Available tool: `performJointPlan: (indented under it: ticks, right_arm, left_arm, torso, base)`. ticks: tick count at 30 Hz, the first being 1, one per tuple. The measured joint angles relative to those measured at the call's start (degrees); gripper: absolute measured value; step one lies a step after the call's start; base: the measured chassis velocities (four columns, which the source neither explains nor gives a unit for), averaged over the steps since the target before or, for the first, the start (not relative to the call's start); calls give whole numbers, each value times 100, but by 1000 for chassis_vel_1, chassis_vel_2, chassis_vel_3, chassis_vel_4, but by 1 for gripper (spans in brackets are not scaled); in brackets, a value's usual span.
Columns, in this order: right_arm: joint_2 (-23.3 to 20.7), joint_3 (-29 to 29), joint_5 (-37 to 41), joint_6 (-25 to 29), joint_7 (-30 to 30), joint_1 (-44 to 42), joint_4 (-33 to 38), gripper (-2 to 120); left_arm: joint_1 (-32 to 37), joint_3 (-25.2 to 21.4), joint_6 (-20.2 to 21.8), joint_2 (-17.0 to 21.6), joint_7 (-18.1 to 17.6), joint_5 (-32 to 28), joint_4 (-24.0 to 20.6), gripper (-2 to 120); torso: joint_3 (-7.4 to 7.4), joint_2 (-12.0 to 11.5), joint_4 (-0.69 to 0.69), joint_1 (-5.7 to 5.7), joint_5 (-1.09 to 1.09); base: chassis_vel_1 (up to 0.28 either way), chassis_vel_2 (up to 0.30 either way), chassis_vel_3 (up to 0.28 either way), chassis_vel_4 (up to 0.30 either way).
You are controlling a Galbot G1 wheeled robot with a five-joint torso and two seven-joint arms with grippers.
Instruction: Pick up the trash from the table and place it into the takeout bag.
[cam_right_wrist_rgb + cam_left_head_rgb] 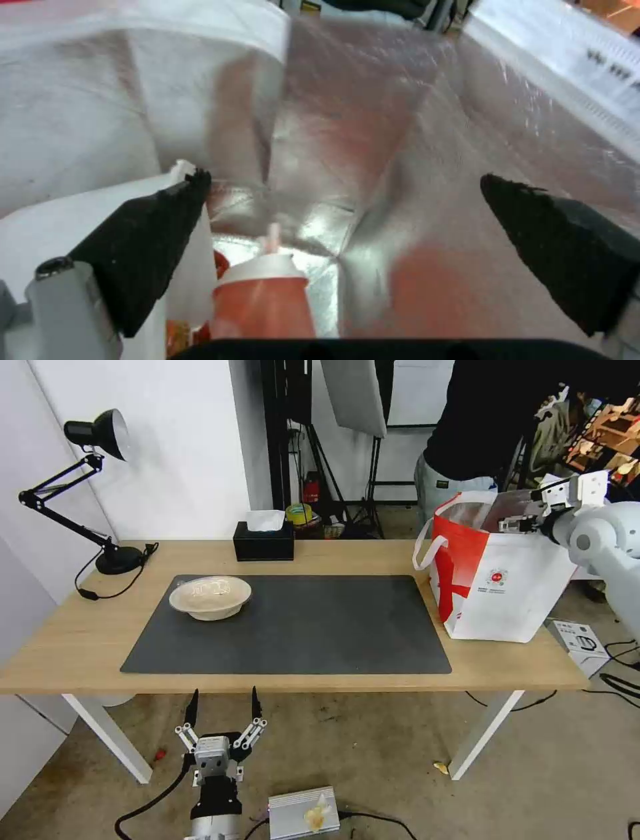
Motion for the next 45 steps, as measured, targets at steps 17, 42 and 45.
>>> performJointPlan:
  ticks: [17,42,45]
  right_arm:
    - [-37,-4,-6,2,-17,-3,58,100]
    - [-167,1264,528,3423,1504,-1902,2840,100]
    - [-242,1428,478,3756,1416,-2325,3183,100]
  left_arm:
    - [0,-9,-3,-7,2,34,-41,100]
    - [1,-12,8,4,6,13,-90,100]
    - [2,-3,8,-1,6,25,-93,100]
  torso:
    - [0,0,0,0,0]
    - [0,0,0,0,-2]
    - [0,0,-1,-1,-1]
  base:
    - [0,0,0,0]
    - [0,0,0,0]
    - [0,0,0,0]
